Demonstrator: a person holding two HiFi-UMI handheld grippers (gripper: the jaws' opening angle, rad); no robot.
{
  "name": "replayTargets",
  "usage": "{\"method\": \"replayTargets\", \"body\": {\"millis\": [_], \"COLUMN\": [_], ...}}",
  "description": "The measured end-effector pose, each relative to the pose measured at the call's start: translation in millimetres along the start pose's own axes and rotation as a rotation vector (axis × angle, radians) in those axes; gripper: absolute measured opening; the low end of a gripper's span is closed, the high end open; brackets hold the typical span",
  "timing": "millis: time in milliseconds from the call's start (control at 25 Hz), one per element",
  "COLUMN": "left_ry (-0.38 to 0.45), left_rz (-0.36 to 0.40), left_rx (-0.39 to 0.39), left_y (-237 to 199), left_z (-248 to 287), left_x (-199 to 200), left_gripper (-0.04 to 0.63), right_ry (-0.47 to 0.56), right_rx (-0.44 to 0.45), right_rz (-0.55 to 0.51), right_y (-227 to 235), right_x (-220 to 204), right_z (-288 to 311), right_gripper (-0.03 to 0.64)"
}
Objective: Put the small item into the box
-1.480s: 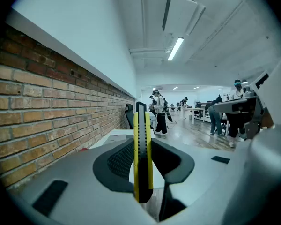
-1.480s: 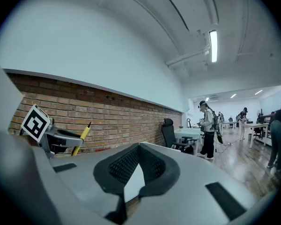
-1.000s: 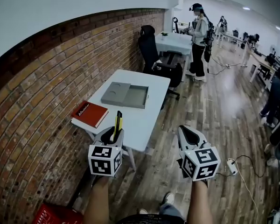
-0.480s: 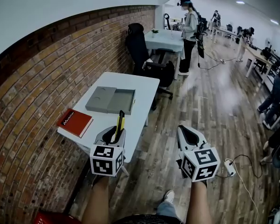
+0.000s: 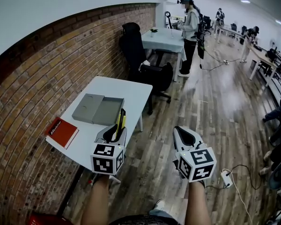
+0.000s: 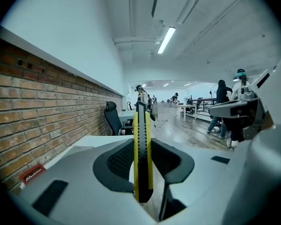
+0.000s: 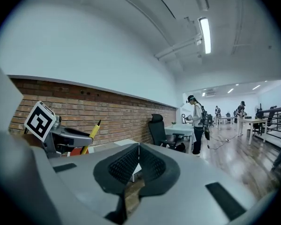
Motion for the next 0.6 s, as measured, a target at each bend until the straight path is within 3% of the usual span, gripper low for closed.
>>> {"method": "replayTargets", "body": {"millis": [600], "left_ry": [-0.031], "left_rz": [0.006], "left_rx": [0.074], "left_y": [44], "left_z": [56], "left_x": [19], "left_gripper": [0.129], "right_ry": [0.001], "right_rx": [0.09], "right_rz": [0.004], "right_y": [80], "right_x": [2], "right_z": [24], "right_gripper": [0.021]}}
Point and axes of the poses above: the fingertips, and each gripper's own axes: z forward along the fingers, y to its right, x out of its top, the point moved 6 cm from there along -z, backward along the fingers, and after that the axes turned 8 degrees about x, right-handed, at the moved point
